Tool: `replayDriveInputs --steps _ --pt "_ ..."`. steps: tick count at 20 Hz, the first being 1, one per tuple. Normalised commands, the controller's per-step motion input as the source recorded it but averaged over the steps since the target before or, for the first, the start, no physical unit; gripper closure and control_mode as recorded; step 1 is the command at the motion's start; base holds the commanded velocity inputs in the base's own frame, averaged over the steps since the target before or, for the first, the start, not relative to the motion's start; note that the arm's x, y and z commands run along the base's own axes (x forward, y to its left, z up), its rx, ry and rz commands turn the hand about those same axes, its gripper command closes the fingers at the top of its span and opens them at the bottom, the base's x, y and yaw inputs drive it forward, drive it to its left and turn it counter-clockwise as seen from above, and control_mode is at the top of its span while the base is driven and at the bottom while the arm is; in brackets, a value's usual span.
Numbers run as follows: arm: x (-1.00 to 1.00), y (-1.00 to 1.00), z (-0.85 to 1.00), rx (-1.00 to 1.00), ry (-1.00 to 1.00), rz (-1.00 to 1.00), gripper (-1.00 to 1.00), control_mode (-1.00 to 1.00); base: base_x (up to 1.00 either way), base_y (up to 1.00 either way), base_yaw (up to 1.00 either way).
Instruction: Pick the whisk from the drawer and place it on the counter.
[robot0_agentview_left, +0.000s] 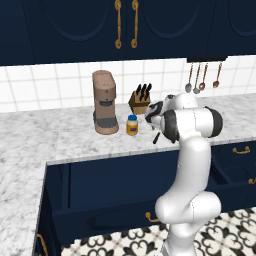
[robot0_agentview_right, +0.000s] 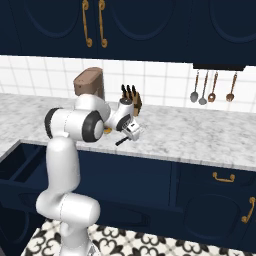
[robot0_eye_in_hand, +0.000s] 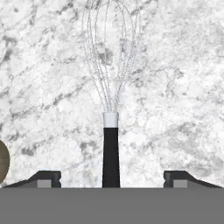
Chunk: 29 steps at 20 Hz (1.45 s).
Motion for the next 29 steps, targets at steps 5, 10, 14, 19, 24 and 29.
replayDriveInputs --steps 5,10,14,19,24,29 --pt "-0.83 0.00 0.55 0.00 -0.10 0.12 -1.00 -1.00 0.00 0.00 0.00" --pt "-0.72 0.00 0.89 0.00 -0.12 0.10 -1.00 -1.00 0.00 0.00 0.00" --pt "-0.79 0.00 0.98 0.00 -0.16 0.14 -1.00 -1.00 0.00 0.00 0.00" --pt "-0.74 0.00 0.84 0.00 -0.20 0.15 -1.00 -1.00 0.00 0.00 0.00" --pt "-0.90 0.00 0.38 0.00 -0.22 0.17 -1.00 -1.00 0.00 0.00 0.00" --pt "-0.56 -0.03 0.17 0.00 -0.16 0.10 -1.00 -1.00 0.00 0.00 0.00"
